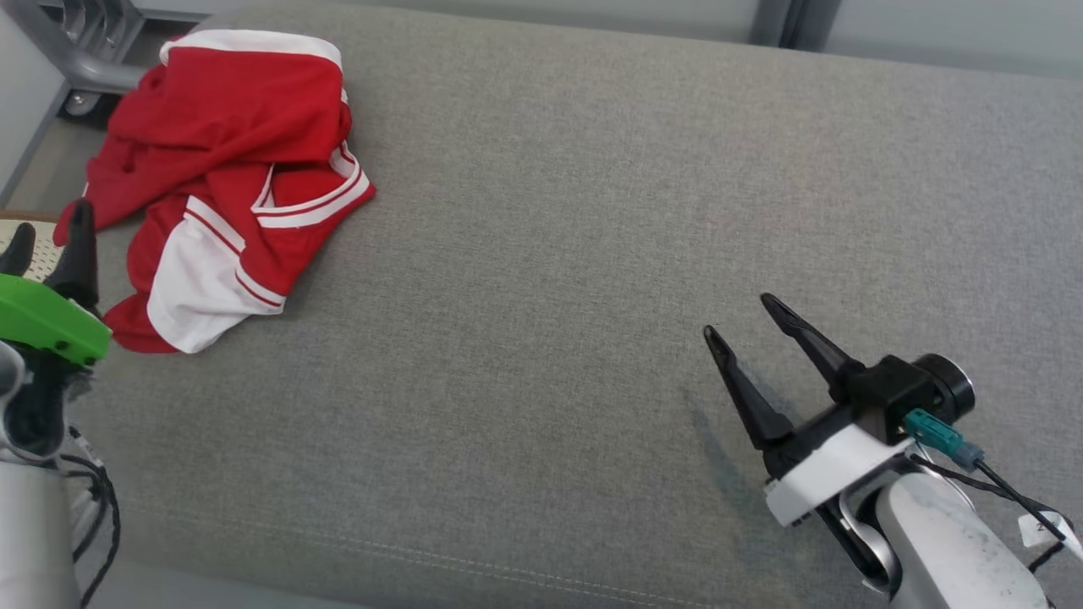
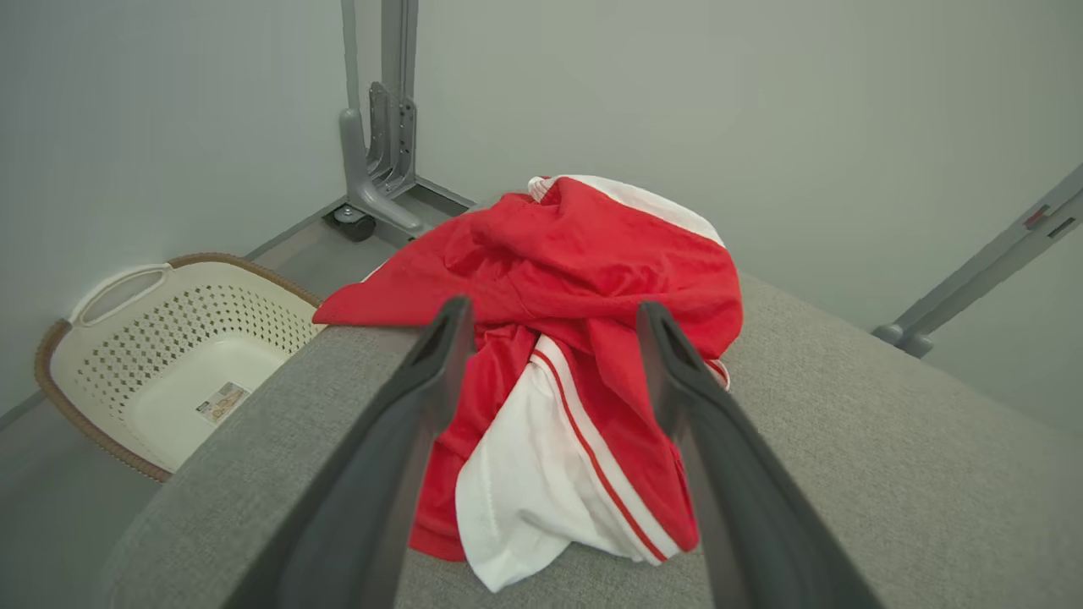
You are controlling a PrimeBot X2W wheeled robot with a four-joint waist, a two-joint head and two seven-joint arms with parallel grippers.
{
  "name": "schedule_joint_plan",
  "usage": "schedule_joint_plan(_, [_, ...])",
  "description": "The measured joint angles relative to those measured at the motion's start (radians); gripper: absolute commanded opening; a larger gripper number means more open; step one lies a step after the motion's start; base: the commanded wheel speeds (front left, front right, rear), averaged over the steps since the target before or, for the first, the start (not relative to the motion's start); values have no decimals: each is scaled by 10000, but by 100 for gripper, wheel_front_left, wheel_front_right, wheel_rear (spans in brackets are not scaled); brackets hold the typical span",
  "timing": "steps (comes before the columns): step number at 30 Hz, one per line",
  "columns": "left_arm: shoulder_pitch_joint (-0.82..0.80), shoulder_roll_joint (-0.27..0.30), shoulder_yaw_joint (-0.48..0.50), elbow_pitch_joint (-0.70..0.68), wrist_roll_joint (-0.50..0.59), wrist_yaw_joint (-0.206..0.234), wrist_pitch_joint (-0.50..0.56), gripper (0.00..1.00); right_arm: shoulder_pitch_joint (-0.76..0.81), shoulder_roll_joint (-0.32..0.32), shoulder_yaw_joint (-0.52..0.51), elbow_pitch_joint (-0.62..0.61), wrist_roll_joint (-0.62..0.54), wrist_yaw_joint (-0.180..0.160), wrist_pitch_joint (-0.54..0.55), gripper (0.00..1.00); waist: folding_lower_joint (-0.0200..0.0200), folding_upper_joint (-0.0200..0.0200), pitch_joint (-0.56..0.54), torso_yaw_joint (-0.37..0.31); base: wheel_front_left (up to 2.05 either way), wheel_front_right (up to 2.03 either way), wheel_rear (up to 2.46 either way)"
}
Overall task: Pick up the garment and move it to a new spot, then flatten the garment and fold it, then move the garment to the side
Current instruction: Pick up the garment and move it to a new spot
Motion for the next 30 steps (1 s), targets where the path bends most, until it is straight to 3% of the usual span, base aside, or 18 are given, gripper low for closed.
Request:
schedule_joint_plan(3, [-692, 382, 479, 265, -593, 111, 911, 100, -372, 146, 320, -309, -104, 0, 0, 100, 0, 0, 352, -230, 0, 0, 0])
schedule_joint_plan(10, [-2157, 1868, 1546, 669, -1022, 844, 2560, 100, -1034, 345, 849, -773, -320, 33, -2, 100, 0, 0, 1134, -967, 0, 0, 0])
schedule_joint_plan(17, [-3052, 2943, 2474, 972, -1486, 1321, 3285, 100, -1704, 476, 1001, -1043, -495, 86, -25, 100, 0, 0, 2005, -1763, 0, 0, 0])
schedule_joint_plan(30, [-4011, 3012, 2451, 1588, -1946, 1720, 4489, 100, -2883, 276, 640, -1540, -742, 86, -27, 100, 0, 0, 3780, -2586, 0, 0, 0])
